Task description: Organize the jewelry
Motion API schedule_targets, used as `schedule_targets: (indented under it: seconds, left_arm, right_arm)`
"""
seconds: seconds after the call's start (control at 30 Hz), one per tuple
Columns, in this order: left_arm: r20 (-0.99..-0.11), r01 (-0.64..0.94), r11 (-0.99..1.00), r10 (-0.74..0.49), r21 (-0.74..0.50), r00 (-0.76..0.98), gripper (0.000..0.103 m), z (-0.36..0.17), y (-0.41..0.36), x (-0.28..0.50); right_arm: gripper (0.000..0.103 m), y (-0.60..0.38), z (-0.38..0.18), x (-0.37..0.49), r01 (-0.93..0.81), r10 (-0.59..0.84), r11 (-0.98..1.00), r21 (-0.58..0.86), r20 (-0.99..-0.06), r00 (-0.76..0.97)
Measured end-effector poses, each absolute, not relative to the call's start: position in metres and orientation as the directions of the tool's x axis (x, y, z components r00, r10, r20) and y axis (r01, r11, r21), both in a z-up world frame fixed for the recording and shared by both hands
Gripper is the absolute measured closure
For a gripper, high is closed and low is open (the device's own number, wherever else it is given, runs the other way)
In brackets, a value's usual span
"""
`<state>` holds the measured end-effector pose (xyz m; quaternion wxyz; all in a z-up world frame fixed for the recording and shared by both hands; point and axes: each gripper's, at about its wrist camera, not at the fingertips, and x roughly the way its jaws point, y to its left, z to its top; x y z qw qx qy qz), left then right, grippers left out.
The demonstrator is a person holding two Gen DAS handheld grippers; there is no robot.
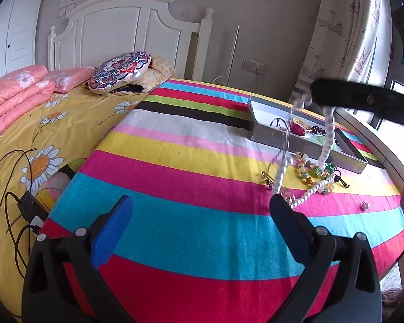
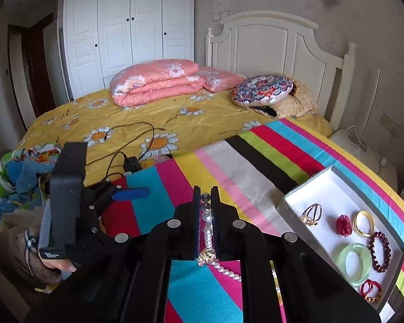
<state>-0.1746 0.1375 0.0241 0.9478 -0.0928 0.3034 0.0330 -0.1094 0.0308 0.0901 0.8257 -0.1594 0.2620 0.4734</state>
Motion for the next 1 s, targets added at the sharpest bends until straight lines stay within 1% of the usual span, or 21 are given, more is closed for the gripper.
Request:
schedule_targets:
  seconds: [0.13,0.3,0.33,0.43,0.5,0.57,0.6,0.67,0.73,0.77,0.8,0.83,0.87,0.9,1.0]
  left_arm:
    - [-0.579,-0.096,0.983,-0.012,-0.155,0.815,0.003,0.028,0.137,-0.177]
    - [-0.565,-0.054,0.986,-0.045,-0.158,0.824,0.003,0.036,0.129,-0.179]
    - [-0.564,-0.047,0.986,-0.052,-0.159,0.824,0.003,0.036,0.127,-0.179]
    - [-0.568,-0.028,0.989,-0.059,-0.145,0.821,0.003,0.037,0.12,-0.177]
    - [-0.572,-0.008,0.99,-0.074,-0.14,0.817,0.003,0.038,0.115,-0.174]
    - [-0.581,0.017,0.991,-0.092,-0.134,0.809,0.003,0.038,0.111,-0.169]
    - [-0.591,0.024,0.992,-0.093,-0.123,0.801,0.003,0.038,0.107,-0.165]
    - [-0.608,0.04,0.993,-0.101,-0.113,0.787,0.003,0.037,0.101,-0.159]
    - [-0.61,0.027,0.991,-0.102,-0.132,0.786,0.003,0.035,0.101,-0.157]
    - [-0.615,0.018,0.99,-0.103,-0.142,0.781,0.003,0.033,0.103,-0.156]
    - [-0.628,0.003,0.99,-0.09,-0.139,0.773,0.003,0.029,0.104,-0.153]
    - [-0.651,-0.019,0.993,-0.061,-0.114,0.757,0.003,0.024,0.104,-0.148]
    - [-0.673,-0.029,0.995,-0.04,-0.091,0.739,0.003,0.019,0.105,-0.143]
    - [-0.684,-0.028,0.996,-0.039,-0.086,0.728,0.003,0.016,0.104,-0.142]
    - [-0.681,-0.02,0.994,-0.058,-0.105,0.73,0.003,0.011,0.106,-0.144]
  right_arm:
    - [0.093,0.013,0.121,-0.121,-0.855,0.735,0.519,-0.015,-0.502,0.455]
    - [0.093,-0.03,0.166,-0.13,-0.821,0.768,0.571,0.019,-0.368,0.525]
    - [0.097,-0.04,0.175,-0.134,-0.816,0.77,0.579,0.016,-0.339,0.54]
    - [0.098,-0.073,0.202,-0.149,-0.808,0.788,0.588,0.032,-0.245,0.564]
    - [0.098,-0.09,0.215,-0.159,-0.788,0.773,0.615,0.016,-0.208,0.599]
    - [0.098,-0.102,0.22,-0.16,-0.774,0.761,0.633,0.013,-0.198,0.618]
    - [0.098,-0.104,0.218,-0.157,-0.773,0.758,0.634,0.016,-0.213,0.617]
    - [0.096,-0.098,0.206,-0.15,-0.767,0.738,0.642,0.015,-0.285,0.612]
    - [0.095,-0.085,0.179,-0.143,-0.773,0.713,0.634,0.007,-0.393,0.581]
    - [0.081,-0.078,0.162,-0.139,-0.776,0.695,0.63,0.009,-0.453,0.559]
    - [0.059,-0.072,0.141,-0.137,-0.778,0.674,0.628,0.01,-0.508,0.537]
    - [0.052,-0.068,0.121,-0.137,-0.784,0.654,0.621,0.01,-0.557,0.511]
    - [0.05,-0.063,0.101,-0.139,-0.79,0.631,0.613,-0.004,-0.6,0.492]
    - [0.05,-0.06,0.082,-0.141,-0.799,0.606,0.601,-0.02,-0.641,0.472]
    - [0.05,-0.062,0.038,-0.156,-0.828,0.554,0.56,-0.023,-0.732,0.396]
